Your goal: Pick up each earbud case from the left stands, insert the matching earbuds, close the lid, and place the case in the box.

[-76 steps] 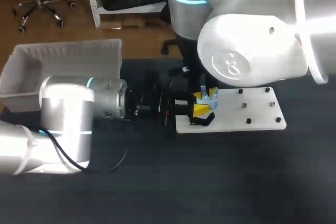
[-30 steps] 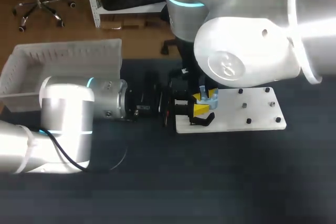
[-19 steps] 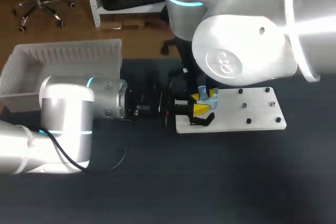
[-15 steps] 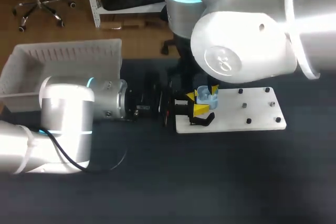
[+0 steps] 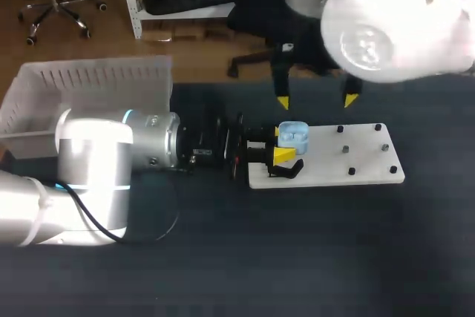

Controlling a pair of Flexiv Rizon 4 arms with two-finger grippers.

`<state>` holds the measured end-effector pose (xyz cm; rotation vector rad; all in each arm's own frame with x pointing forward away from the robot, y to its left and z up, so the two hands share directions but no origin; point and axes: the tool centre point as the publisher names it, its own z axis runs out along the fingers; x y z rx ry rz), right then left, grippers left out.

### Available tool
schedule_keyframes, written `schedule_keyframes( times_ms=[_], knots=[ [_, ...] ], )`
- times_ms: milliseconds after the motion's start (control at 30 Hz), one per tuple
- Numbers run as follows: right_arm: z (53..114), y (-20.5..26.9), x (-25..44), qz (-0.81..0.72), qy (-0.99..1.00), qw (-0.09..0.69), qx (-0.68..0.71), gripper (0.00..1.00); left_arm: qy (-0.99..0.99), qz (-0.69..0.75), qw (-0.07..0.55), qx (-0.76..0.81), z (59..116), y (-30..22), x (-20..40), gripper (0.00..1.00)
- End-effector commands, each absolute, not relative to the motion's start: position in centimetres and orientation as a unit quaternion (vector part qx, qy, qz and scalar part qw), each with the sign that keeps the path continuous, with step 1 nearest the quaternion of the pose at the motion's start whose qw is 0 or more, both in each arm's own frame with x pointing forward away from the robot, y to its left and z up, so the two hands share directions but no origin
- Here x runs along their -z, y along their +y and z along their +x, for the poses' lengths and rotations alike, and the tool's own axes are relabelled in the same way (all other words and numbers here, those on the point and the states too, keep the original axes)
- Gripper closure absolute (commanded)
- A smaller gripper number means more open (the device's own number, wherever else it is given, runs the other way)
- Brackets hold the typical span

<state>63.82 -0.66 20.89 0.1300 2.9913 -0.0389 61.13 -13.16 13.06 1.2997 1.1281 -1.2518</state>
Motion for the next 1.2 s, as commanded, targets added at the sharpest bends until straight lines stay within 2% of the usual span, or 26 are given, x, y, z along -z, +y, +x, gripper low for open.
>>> schedule_keyframes(
  times_ms=[33,300,1200],
  knots=[
    [65.3,-2.4,-20.1,0.13,0.99,0.06,-0.013,0.0,0.464,0.535,0.484,0.515,61.2,-13.2,-13.1,1.0],
    [66.0,-3.7,-17.9,0.151,0.988,0.023,-0.025,0.0,0.464,0.535,0.484,0.515,61.2,-13.2,-13.1,1.0],
    [61.3,-1.8,-16.9,0.097,0.995,0.003,-0.011,0.0,0.464,0.535,0.484,0.515,61.2,-13.2,-13.1,1.0]
  ],
)
